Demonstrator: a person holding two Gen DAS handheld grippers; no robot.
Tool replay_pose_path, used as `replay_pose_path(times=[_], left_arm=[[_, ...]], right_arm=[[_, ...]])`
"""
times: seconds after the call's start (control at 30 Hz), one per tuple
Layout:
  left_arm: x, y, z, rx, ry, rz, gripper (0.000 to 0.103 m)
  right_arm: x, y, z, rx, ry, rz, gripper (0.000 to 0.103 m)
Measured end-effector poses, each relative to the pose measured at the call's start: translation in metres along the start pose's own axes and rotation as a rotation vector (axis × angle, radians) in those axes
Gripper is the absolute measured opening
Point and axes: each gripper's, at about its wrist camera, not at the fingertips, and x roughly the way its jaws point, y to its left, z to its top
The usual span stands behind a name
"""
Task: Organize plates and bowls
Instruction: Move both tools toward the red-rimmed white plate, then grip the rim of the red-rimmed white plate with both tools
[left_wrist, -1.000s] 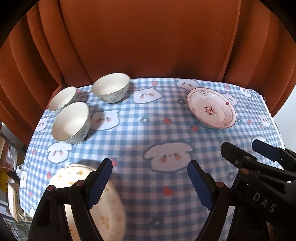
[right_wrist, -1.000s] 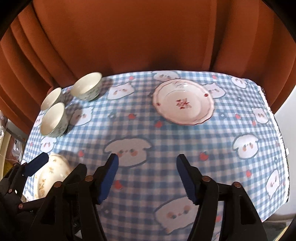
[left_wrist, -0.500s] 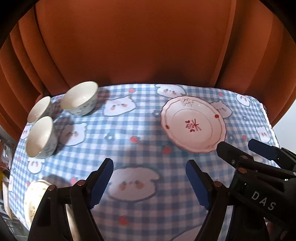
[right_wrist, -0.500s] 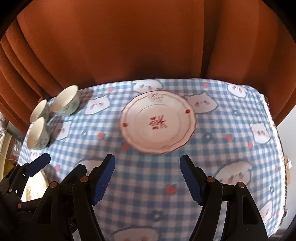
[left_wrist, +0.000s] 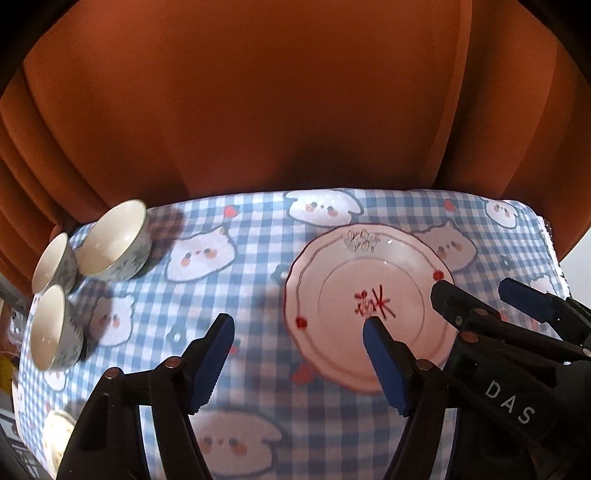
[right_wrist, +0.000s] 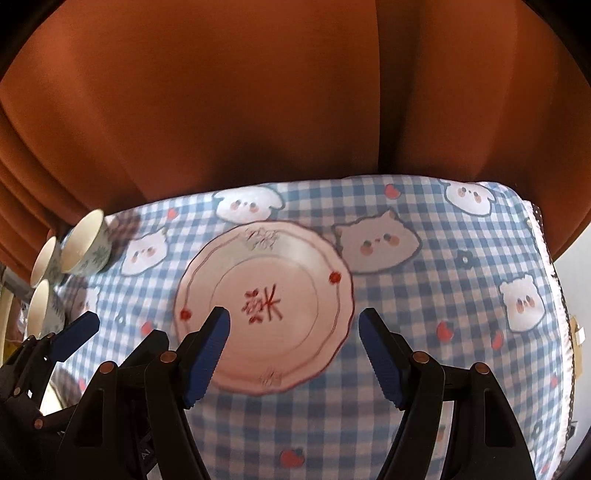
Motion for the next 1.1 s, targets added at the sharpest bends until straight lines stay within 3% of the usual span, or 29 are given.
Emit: replay_pose_path(times=[0.5, 0.6, 0.73, 1.1], left_arm=[[0.086, -0.013, 0.021, 0.018, 0.068, -0.009, 0.073], [0.1, -0.014, 0.018, 0.01, 0.112, -0.027, 0.068], [0.103, -0.018, 0.015, 0.058, 0.115, -0.007, 0.067], [0.089, -0.016, -0.003, 0.069, 0.16, -0.009, 0.066]], right_arm=[[0.077, -0.02, 0.022, 0.032, 0.049, -0.058, 0.075], [0.09, -0.022, 0.021, 0.036, 0.078, -0.052, 0.067], [0.101, -0.019, 0.018, 0.016, 0.115, -0.038, 0.054], [0.089, -0.011, 0.002, 0.006, 0.137, -0.04, 0.054]])
